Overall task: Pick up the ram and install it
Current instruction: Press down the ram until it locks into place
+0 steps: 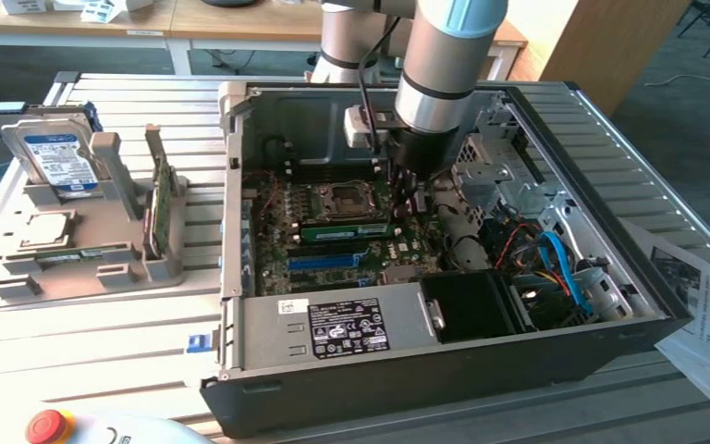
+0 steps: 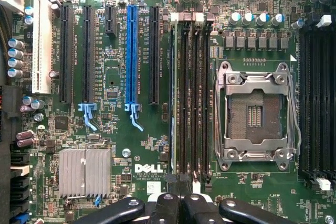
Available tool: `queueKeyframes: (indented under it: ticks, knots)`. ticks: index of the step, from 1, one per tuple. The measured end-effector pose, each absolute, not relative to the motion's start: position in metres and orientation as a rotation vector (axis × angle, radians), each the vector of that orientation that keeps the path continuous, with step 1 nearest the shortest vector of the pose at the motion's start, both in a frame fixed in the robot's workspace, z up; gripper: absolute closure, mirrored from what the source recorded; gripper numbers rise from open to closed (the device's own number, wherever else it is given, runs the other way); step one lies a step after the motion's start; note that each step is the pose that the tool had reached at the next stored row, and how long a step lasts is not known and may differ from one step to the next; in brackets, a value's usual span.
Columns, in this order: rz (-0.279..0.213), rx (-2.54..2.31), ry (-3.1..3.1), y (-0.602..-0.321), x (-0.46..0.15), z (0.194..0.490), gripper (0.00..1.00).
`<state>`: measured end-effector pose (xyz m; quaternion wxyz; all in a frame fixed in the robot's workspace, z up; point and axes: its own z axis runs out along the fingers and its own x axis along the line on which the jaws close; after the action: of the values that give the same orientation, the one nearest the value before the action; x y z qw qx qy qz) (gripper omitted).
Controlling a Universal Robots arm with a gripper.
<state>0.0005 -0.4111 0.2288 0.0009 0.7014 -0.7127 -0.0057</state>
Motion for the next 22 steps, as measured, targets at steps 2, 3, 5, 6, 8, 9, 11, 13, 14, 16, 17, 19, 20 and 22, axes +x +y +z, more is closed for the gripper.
queueKeyframes:
  ticks: [2, 3, 5, 6, 8, 9, 11, 13, 14, 16, 17, 19, 20, 22]
  knots:
    - [-0.018, 2.202, -2.238, -0.4111, 0.0005, 0.2288, 0.9]
    - [-0.018, 2.202, -2.238, -0.4111, 0.0005, 0.2288, 0.9]
    - [-0.019, 2.203, -2.238, -0.411, 0.0005, 0.2279, 0.9]
    - [-0.019, 2.203, -2.238, -0.411, 0.0005, 0.2274, 0.9]
    - [-0.018, 2.203, -2.238, -0.4111, 0.0005, 0.2268, 0.9]
    - [-0.018, 2.203, -2.238, -0.4111, 0.0005, 0.2268, 0.9]
    - [-0.018, 2.203, -2.238, -0.4111, 0.0005, 0.2268, 0.9]
    - [-0.018, 2.203, -2.238, -0.4111, 0.0005, 0.2267, 0.9]
    - [-0.018, 2.203, -2.238, -0.411, 0.0005, 0.2263, 0.9]
    - [-0.018, 2.203, -2.238, -0.411, 0.0005, 0.2253, 0.9]
    - [-0.018, 2.203, -2.238, -0.4111, 0.0005, 0.2252, 0.9]
    - [-0.018, 2.202, -2.238, -0.4111, 0.0005, 0.2252, 0.9]
    - [-0.018, 2.203, -2.238, -0.4111, 0.0005, 0.2252, 0.9]
    - [-0.018, 2.203, -2.238, -0.4111, 0.0005, 0.2251, 0.9]
